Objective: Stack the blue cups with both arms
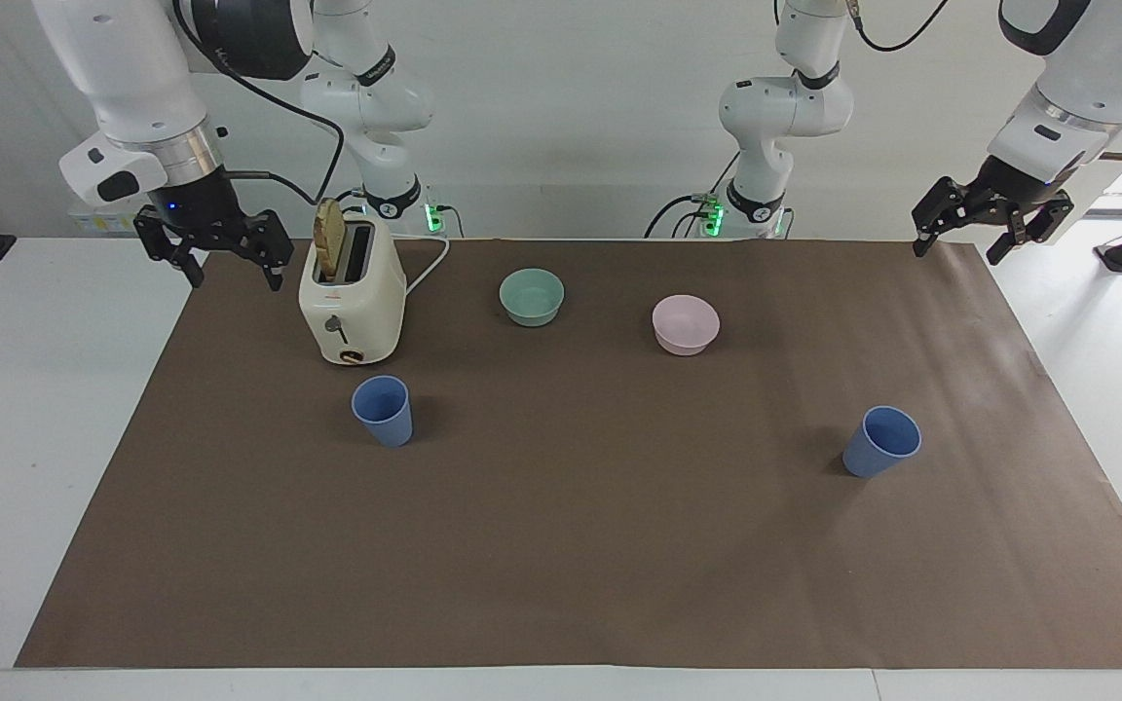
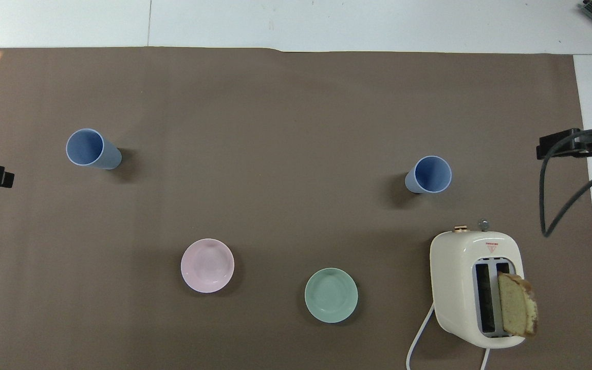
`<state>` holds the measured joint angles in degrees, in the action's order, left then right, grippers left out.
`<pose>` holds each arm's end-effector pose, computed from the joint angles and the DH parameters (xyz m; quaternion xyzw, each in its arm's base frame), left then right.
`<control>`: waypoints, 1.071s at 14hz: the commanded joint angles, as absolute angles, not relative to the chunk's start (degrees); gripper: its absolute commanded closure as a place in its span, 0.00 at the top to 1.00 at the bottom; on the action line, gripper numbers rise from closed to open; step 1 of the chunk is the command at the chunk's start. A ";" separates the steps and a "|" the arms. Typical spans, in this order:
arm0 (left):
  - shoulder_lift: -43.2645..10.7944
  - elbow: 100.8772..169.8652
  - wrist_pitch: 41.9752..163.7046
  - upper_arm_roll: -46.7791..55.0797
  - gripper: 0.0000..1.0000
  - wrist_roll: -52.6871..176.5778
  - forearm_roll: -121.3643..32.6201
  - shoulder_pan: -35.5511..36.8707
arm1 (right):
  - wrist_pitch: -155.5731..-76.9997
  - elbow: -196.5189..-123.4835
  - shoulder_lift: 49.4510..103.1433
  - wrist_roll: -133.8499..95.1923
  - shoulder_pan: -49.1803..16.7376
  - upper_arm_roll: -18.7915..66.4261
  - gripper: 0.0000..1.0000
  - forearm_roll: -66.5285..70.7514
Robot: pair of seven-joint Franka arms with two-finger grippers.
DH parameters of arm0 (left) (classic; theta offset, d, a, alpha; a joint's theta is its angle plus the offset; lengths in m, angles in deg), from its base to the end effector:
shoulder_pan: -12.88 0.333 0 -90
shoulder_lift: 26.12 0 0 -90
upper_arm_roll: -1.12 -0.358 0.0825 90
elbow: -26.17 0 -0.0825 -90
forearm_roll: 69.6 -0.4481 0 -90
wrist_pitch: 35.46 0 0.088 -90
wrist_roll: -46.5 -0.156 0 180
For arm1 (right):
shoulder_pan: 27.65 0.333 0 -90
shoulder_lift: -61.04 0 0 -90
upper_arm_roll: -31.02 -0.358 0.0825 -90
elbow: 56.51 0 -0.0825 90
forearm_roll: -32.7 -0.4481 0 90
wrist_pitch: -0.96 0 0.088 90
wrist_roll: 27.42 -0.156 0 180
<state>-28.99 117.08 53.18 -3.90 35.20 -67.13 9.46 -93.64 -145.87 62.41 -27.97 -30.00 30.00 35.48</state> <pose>0.5991 0.0112 0.6374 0.9961 -0.0852 0.0078 0.0230 0.6381 -0.0221 0.6162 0.9990 -0.0153 0.0336 0.0242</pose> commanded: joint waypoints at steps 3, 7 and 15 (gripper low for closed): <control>-30.34 118.46 53.40 -4.06 1.00 34.73 -66.87 10.15 | -94.22 -146.60 61.92 -27.15 -30.37 29.88 1.00 34.28; -29.99 118.55 54.36 -4.06 1.00 34.29 -66.87 10.15 | -94.31 -146.60 61.92 -27.15 -30.37 29.96 1.00 34.28; -29.02 125.75 65.70 -4.06 1.00 34.37 -66.87 10.24 | -94.49 -146.08 62.27 -27.24 -30.37 29.88 1.00 34.28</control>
